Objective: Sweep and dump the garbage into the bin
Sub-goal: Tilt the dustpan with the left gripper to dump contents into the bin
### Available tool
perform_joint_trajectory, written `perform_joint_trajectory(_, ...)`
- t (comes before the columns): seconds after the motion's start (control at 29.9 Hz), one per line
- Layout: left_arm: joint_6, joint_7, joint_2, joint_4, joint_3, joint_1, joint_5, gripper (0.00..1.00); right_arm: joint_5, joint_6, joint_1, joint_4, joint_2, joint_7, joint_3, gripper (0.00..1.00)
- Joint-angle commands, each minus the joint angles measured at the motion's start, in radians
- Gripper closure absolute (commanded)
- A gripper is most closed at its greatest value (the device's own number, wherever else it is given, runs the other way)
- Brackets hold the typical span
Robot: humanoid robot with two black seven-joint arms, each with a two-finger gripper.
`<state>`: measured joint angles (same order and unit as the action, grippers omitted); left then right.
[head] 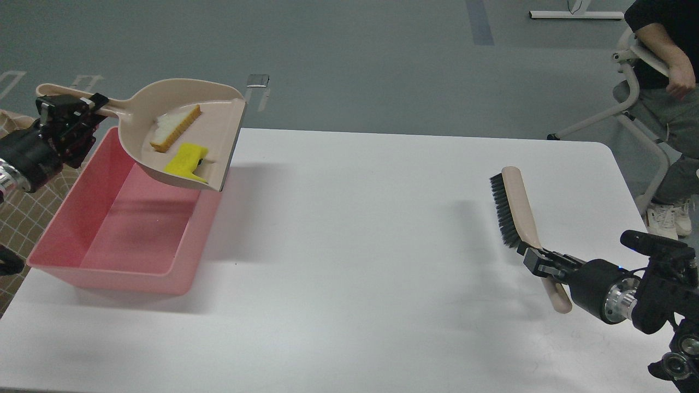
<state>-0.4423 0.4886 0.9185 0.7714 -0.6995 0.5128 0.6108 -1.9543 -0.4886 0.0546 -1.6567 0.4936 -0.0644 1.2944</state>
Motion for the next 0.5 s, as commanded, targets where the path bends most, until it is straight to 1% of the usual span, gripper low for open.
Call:
perform_joint_trajectory(0.0, -0.046, 0.0, 0.0, -0.076, -0.001, 0.006, 0.001, 0.98, 0.0, 0.0, -0.005, 0.006, -0.001, 0.0, -0.001, 0.81)
perform_joint_trajectory(0.2, -0.046, 0.0, 0.008, -0.139, -0.002, 0.013, 0.0, 0.98, 0.0, 0.0, -0.009, 0.018, -0.003, 0.0, -0.001, 0.81)
perform_joint_trajectory(0.4, -0.046, 0.0, 0.037, -0.153, 0.0, 0.013, 0.001, 0.98, 0.0, 0.0, -0.007, 0.017, -0.004, 0.0, -0.001, 0.81)
perform_joint_trajectory(0.47, -0.046, 0.0, 0.071, -0.152, -0.001, 0.013, 0.001, 0.98, 0.0, 0.0, -0.007, 0.017, -0.003, 0.0, -0.001, 0.81)
